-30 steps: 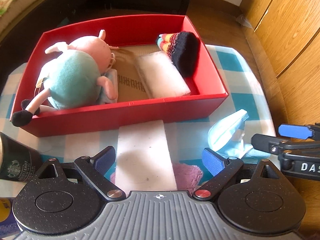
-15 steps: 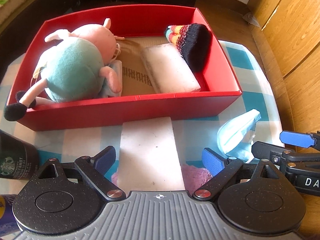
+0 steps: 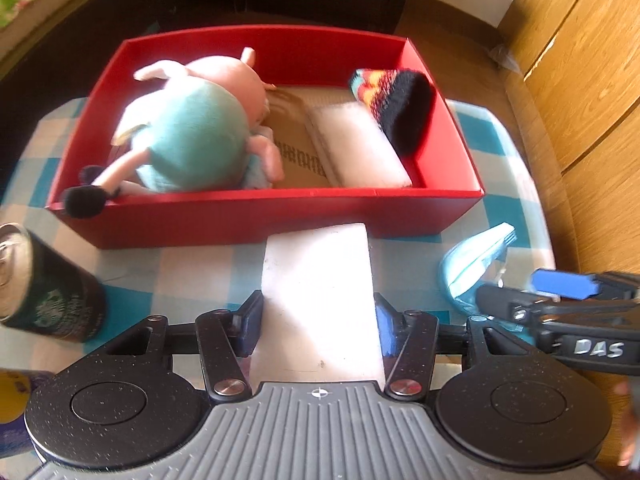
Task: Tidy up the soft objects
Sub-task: 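Close the left tool on the white sponge while the right tool grasps the blue mask, then lift the sponge and mask and carry both tools over the red box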
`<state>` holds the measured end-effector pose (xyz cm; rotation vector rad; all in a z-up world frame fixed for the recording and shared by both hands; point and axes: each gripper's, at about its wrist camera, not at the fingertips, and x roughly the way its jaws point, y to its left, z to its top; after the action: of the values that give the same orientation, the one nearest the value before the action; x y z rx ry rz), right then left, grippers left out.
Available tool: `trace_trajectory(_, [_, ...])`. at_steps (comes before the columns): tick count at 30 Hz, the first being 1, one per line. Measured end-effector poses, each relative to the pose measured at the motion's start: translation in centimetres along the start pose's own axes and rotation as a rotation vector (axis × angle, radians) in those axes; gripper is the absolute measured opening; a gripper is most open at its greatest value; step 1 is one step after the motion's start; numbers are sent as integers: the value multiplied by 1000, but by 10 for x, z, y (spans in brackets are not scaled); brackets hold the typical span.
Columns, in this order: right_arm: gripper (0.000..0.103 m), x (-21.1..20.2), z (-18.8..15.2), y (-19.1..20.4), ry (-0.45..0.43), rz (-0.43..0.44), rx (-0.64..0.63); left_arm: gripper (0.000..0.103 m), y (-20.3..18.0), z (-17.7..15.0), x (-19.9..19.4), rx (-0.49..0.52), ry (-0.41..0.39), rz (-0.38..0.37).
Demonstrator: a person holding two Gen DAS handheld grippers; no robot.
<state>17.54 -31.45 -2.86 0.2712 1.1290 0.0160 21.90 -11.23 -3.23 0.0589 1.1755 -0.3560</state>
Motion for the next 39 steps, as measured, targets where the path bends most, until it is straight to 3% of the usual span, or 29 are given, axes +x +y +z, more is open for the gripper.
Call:
trace_trajectory(6, [56,24,-3,16,40,-6,-45,55,14,-3,-22,-58,-33,-38])
trace_trajectory(12, [55,35,-5,16,54,-55,-68,56,13,-5,-25,-52,-38,-46])
trace_trajectory(14, [40,37,-6,10,62,-68,-55,56,13,-5,-27,-51,-40,-52])
trace_trajectory(23, [1,28,-11,5,65,-53,-81,58,9,-8,-27,-25,-33,-33])
trace_trajectory(26, [0,18,-13,8,47,-59,-102,58,5,-10,-29,11,-45,9])
trace_trajectory(39, [0,-31,-17,32,-50,44,-133,58,2,-19,-47,23,-76,-2])
